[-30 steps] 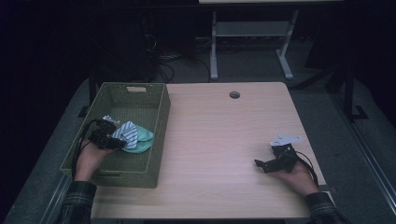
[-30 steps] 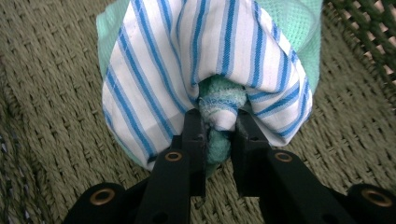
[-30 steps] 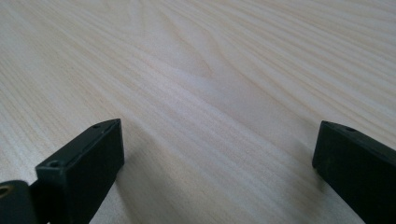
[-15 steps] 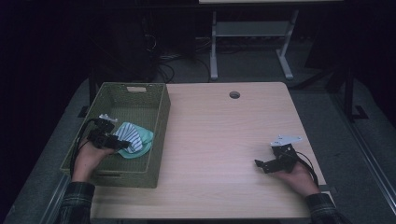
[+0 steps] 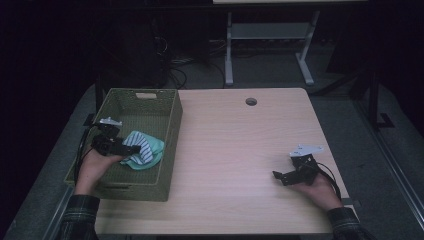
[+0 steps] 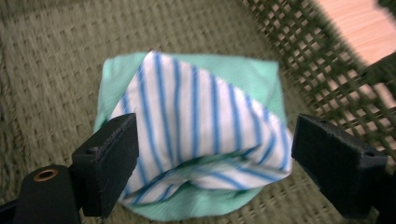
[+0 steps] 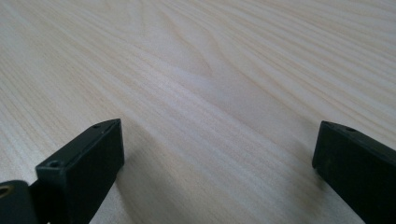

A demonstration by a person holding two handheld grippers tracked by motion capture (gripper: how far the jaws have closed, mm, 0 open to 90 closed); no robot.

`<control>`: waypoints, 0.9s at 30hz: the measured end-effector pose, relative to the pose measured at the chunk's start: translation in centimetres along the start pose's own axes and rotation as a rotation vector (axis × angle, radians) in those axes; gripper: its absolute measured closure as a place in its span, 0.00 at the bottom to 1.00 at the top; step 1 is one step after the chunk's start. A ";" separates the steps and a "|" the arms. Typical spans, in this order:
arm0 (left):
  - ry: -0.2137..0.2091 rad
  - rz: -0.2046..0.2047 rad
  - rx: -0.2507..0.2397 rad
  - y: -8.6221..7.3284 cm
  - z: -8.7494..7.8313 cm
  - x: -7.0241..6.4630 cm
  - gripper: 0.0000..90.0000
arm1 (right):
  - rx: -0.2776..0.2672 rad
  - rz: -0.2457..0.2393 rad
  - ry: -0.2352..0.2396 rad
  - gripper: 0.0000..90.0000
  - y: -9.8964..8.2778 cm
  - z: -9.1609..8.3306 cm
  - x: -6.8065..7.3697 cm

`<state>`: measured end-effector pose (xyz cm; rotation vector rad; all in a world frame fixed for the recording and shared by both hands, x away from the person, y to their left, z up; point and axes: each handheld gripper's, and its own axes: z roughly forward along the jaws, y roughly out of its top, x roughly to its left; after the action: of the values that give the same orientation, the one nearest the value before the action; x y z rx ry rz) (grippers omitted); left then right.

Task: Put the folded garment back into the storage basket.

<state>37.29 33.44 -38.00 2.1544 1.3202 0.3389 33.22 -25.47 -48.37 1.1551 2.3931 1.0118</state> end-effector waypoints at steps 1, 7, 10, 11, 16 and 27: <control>-0.007 0.003 -0.006 0.2 -0.1 -0.3 0.16 | 0.000 0.000 0.000 0.02 0.0 0.0 0.0; -0.021 0.031 -0.026 1.6 -1.1 -2.3 0.16 | -0.002 0.001 0.000 0.02 0.0 0.0 0.0; -0.033 0.048 -0.035 2.3 -1.4 -3.3 0.16 | -0.002 0.003 0.000 0.02 0.0 0.0 0.0; -0.045 0.050 -0.043 2.6 -1.5 -3.7 0.16 | -0.001 0.003 0.000 0.02 0.0 0.0 0.0; -0.069 0.087 -0.063 3.7 -1.9 -5.6 0.16 | -0.001 0.002 0.000 0.02 0.0 0.0 0.0; -0.144 0.145 -0.124 5.8 -1.5 -10.6 0.17 | 0.001 0.002 0.000 0.02 0.0 0.0 0.0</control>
<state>35.72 22.75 -32.48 2.1318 1.0391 0.3085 33.19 -25.46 -48.36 1.1583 2.3934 1.0116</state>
